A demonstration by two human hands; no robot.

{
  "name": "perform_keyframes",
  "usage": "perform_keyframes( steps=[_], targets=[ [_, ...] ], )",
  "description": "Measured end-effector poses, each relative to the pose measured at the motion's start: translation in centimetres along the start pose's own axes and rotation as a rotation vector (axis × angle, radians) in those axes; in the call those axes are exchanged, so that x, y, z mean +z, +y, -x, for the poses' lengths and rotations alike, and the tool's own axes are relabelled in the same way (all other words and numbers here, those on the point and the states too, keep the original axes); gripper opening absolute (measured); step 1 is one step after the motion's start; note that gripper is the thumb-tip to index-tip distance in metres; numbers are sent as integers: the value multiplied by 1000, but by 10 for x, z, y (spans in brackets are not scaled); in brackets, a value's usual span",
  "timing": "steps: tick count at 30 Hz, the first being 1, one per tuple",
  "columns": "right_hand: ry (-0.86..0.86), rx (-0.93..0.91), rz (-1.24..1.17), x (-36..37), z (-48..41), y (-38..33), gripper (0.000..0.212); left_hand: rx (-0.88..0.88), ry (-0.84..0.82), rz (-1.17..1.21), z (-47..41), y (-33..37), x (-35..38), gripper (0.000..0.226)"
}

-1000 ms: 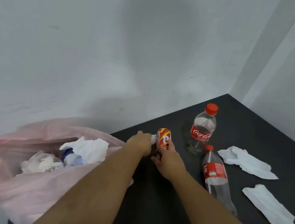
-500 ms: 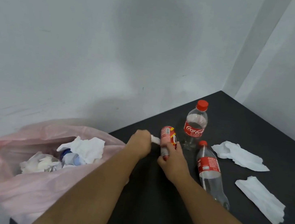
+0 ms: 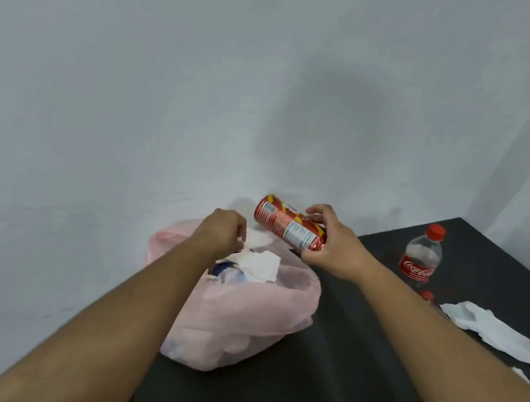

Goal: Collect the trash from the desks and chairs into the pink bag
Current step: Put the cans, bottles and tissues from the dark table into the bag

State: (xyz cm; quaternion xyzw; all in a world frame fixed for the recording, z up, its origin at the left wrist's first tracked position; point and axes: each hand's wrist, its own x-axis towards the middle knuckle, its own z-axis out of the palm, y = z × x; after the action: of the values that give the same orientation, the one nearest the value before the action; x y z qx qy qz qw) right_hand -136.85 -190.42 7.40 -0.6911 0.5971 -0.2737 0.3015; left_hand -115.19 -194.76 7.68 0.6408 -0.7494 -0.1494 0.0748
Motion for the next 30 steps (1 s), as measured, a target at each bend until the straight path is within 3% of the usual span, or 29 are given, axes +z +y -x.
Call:
perform_keyframes(
  steps=[2,5,8,11,14,18,20,23,26,30],
  targets=[
    [-127,3,103,12,-2,-12,76,-32,-97,-88,12,-26,1,12],
    [-230,19,233,32,-6,-21,72,16,-155,-183,27,-52,12,36],
    [-268,29,278,57,-12,-30,67,74,5,-154,39,-67,12,35],
    [-254,20,238,85,-18,-34,64,119,181,-310,46,-79,9,33],
    [-246,16,209,110,-19,-32,61,-31,205,-416,52,-95,8,35],
    [-47,23,399,114,-15,-14,59,-247,18,-405,54,-115,15,47],
    [57,171,449,107,-13,2,55,-338,-91,-339,54,-120,19,56],
    [62,535,214,98,-6,29,53,-369,-164,-176,54,-126,25,67],
    [57,626,-286,96,4,44,25,-246,-103,-99,54,-126,27,69],
    [156,566,-450,86,4,38,59,-116,-71,13,50,-109,19,81]
  ],
)
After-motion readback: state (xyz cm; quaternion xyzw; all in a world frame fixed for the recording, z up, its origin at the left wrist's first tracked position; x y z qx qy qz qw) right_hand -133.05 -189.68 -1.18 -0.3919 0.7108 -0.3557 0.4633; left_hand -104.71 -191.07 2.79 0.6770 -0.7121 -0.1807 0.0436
